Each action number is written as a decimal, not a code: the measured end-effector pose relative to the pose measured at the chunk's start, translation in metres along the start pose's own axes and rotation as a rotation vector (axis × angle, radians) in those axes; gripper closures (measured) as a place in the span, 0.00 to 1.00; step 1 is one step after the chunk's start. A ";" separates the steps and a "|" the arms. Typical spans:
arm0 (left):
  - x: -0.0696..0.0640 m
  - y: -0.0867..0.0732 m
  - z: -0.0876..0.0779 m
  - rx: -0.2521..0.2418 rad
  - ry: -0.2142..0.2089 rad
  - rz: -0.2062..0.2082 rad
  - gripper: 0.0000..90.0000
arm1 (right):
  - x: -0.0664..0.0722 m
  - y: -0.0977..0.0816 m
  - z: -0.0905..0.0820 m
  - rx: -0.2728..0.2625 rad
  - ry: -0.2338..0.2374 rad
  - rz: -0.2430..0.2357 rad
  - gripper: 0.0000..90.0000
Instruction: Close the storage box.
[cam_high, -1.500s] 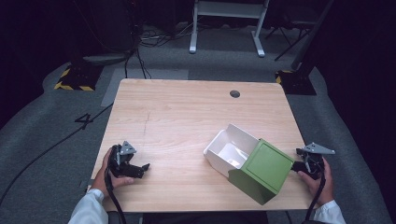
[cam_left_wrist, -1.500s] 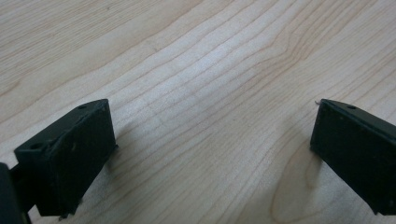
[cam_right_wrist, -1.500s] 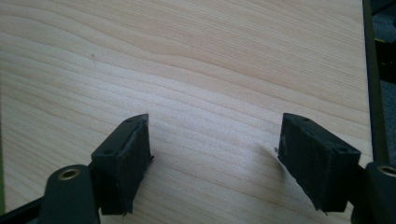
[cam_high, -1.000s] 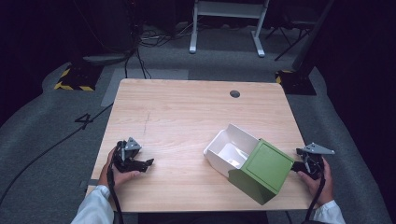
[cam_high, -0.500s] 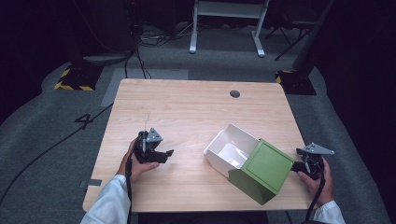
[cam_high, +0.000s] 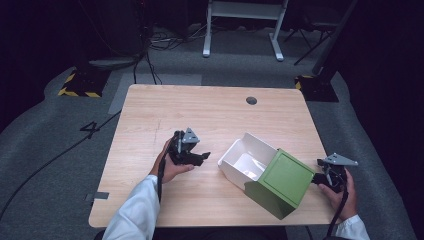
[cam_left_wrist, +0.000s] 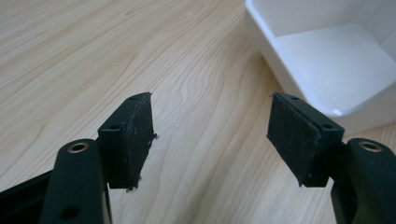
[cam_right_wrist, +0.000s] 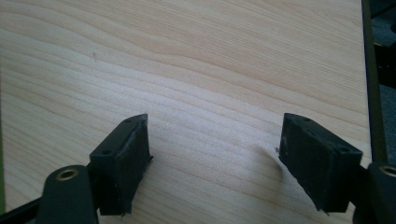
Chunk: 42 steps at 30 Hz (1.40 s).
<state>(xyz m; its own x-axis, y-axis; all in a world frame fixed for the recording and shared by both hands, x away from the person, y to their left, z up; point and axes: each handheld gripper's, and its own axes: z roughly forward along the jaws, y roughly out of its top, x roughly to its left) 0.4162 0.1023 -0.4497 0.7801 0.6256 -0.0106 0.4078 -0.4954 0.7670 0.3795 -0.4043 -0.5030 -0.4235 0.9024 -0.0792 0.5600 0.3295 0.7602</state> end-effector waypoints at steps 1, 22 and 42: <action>-0.001 0.002 0.002 -0.001 -0.008 0.002 0.35 | 0.000 0.000 0.000 0.000 0.000 0.000 0.27; -0.024 0.023 0.043 -0.006 -0.164 -0.019 0.40 | 0.001 0.000 0.000 -0.002 -0.002 -0.006 0.27; -0.039 0.019 0.063 0.040 -0.292 -0.035 0.71 | 0.001 0.000 0.000 -0.002 0.000 -0.008 0.27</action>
<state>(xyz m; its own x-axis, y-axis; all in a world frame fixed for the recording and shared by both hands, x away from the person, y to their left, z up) 0.4234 0.0303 -0.4755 0.8662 0.4461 -0.2252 0.4509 -0.5035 0.7370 0.3788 -0.4036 -0.5029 -0.4276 0.9000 -0.0851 0.5554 0.3358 0.7608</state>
